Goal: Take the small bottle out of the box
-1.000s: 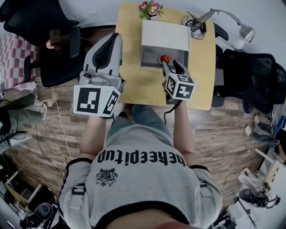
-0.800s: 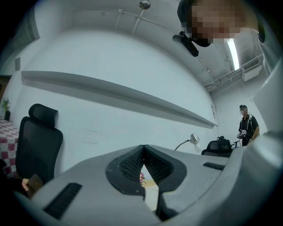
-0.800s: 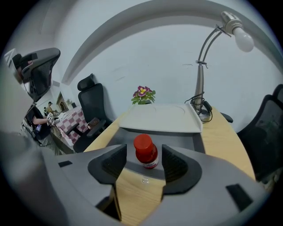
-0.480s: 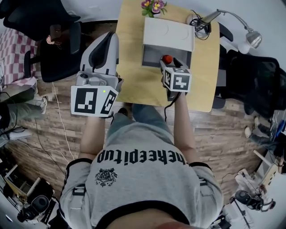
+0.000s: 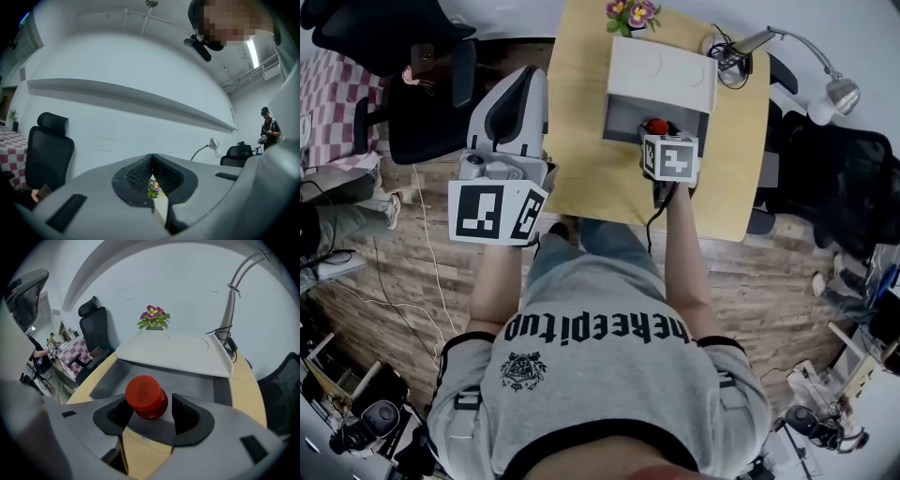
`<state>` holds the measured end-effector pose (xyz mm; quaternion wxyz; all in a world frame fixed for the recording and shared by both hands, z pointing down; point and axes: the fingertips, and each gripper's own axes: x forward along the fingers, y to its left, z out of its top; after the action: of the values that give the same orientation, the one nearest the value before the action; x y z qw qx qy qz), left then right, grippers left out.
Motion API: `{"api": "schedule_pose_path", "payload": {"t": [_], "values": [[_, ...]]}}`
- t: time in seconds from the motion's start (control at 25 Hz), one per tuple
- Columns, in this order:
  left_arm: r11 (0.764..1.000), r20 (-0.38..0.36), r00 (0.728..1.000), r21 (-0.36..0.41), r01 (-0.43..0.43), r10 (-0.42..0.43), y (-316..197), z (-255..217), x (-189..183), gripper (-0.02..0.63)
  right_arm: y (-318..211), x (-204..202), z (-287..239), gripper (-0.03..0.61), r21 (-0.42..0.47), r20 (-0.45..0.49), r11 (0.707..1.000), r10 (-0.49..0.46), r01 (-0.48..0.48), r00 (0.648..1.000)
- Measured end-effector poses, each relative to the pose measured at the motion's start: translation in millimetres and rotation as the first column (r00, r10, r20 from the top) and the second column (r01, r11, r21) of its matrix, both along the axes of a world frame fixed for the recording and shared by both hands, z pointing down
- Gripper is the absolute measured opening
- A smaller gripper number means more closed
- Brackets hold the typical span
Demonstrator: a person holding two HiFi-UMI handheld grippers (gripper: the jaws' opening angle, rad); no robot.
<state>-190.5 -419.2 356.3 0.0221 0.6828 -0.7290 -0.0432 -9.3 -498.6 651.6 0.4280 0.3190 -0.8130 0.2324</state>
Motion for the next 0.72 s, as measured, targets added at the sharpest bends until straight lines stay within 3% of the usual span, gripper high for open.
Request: {"api": "schedule_pose_path", "payload": {"t": [0.4,0.72], "values": [[1.0,-0.009,1.0,-0.004,0.018,-0.018,-1.8,3.8,-0.5,0.005,-1.0,1.9,6.0,0.224,0.045,-0.042,0.999,-0.008,0.009,0.999],[1.0,0.003,1.0,0.005,0.017,-0.017,-2.1,-0.6,8.6,0.005,-3.8,5.7,-3.1,0.222,0.067,0.05,0.997,0.026,-0.03,0.998]]}}
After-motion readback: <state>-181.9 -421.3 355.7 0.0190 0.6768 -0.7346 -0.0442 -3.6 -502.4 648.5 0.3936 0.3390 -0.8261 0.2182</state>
